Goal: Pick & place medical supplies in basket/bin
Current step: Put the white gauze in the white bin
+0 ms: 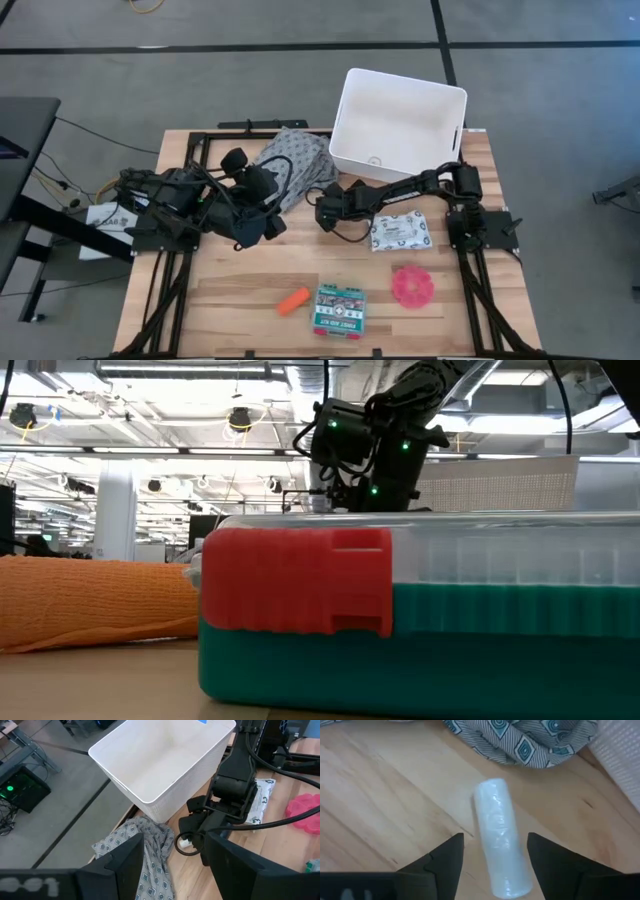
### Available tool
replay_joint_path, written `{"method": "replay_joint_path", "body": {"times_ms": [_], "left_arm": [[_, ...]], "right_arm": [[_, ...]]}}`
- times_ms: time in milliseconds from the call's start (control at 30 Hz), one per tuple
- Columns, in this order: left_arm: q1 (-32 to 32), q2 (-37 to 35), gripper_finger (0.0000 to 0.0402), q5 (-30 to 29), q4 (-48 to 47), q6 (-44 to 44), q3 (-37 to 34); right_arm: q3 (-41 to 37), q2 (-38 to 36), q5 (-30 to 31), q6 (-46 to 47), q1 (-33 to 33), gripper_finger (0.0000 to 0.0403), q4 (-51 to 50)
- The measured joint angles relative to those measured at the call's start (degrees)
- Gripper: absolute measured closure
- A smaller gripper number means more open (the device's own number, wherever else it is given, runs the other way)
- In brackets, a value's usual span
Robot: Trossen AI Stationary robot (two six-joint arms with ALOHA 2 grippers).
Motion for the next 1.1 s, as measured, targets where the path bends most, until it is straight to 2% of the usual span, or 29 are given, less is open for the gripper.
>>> {"method": "replay_joint_path", "body": {"times_ms": [200,433,633,900,1100], "left_arm": [[0.0,0.0,0.0201,0.0,0.0,0.0,0.0],[0.0,0.1,0.0201,2.8,0.0,-0.3,0.0],[0.0,0.6,0.0201,2.6,0.0,-0.3,0.0],[0.0,0.7,0.0201,2.7,0.0,-0.3,0.0],[0.0,0.7,0.0201,2.9,0.0,-0.3,0.0]], "right_arm": [[-0.1,0.2,-0.1,0.0,0.0,0.0204,2.1],[-0.6,4.8,0.9,-0.1,-0.3,0.0234,3.1],[-0.6,6.6,2.6,-0.1,0.8,0.0268,7.4],[-1.3,2.1,0.8,-3.8,3.1,0.0368,7.7],[-1.3,-4.3,0.7,-9.2,8.1,0.037,9.9]]}}
